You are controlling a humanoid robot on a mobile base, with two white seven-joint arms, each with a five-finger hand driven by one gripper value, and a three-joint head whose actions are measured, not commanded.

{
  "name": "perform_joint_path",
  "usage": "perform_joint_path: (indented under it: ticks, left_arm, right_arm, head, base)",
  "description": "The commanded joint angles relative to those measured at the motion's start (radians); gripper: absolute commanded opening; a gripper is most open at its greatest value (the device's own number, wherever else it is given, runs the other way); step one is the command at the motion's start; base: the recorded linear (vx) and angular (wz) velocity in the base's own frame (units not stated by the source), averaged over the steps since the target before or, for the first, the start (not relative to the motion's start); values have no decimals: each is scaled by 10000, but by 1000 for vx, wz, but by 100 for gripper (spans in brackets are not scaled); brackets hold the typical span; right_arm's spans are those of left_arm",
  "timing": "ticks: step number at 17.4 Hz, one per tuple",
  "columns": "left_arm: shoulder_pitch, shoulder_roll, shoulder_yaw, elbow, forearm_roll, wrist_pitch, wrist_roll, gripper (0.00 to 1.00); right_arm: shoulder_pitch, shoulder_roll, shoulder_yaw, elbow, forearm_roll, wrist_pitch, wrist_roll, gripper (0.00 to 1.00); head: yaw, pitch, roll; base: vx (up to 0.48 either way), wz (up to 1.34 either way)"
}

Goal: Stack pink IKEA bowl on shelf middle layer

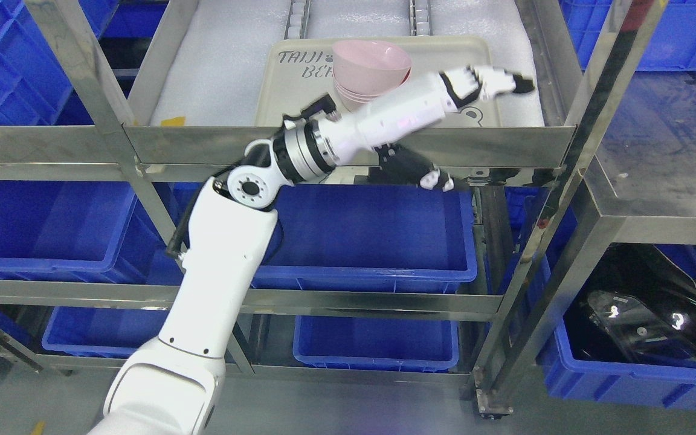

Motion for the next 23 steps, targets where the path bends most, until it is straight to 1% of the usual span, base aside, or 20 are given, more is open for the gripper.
perform_joint_path:
  ticks: [1, 3, 5, 8, 10, 11, 12, 14, 16, 17, 19, 21, 23]
  left_arm:
    - [2091, 174, -2843, -10, -254, -7, -502, 100]
    - [2904, 174, -2522, -10, -239, -7, -503, 100]
    - [4084, 174, -1726, 158, -239, -7, -503, 100]
    - [5283, 174, -744, 999, -224, -7, -396, 100]
    - [5485, 174, 129, 1887, -178, -7, -198, 100]
    - [5501, 174, 666, 2545, -147, -7, 351, 100]
    - [5501, 174, 1203, 3068, -86, -7, 1237, 100]
    - [5486, 174, 1742, 3532, -86, -7, 2771, 100]
    - [5425, 174, 1883, 3702, 5, -7, 4535, 100]
    - [5348, 174, 1837, 3687, 659, 843, 5576, 100]
    - [5119, 174, 1791, 3687, 1583, 1723, 6305, 100]
    - [4888, 174, 1867, 3687, 1816, 1941, 6445, 100]
    - [4659, 174, 2020, 3641, 1816, 2018, 6918, 100]
  right_arm:
    - [231, -175, 0, -175, 0, 7, 7, 100]
    - [231, -175, 0, -175, 0, 7, 7, 100]
    - [231, -175, 0, -175, 0, 7, 7, 100]
    - [231, -175, 0, -175, 0, 7, 7, 100]
    - [231, -175, 0, -175, 0, 7, 7, 100]
    - [231, -175, 0, -175, 0, 7, 7, 100]
    - [231, -175, 0, -175, 0, 7, 7, 100]
    - [231, -175, 0, -175, 0, 7, 7, 100]
    - [231, -175, 0, -175, 0, 7, 7, 100]
    - [231, -175, 0, -175, 0, 7, 7, 100]
    - [231, -175, 0, -175, 0, 7, 7, 100]
    - [231, -175, 0, -175, 0, 7, 7, 100]
    - [231, -175, 0, -175, 0, 7, 7, 100]
  head:
    - [0, 0, 0]
    - [0, 0, 0]
    - [0, 0, 0]
    - [0, -1, 0]
    - [0, -1, 0]
    - [0, -1, 0]
    - [0, -1, 0]
    - [0, 0, 0]
    - [0, -1, 0]
    - [0, -1, 0]
    - [0, -1, 0]
    - [0, -1, 0]
    - [0, -1, 0]
  base:
    - [0, 0]
    - [0, 0]
    - [0, 0]
    - [0, 0]
    - [0, 0]
    - [0, 0]
    - [0, 0]
    - [0, 0]
    - [0, 0]
    - [0, 0]
    - [0, 0]
    - [0, 0]
    - [0, 0]
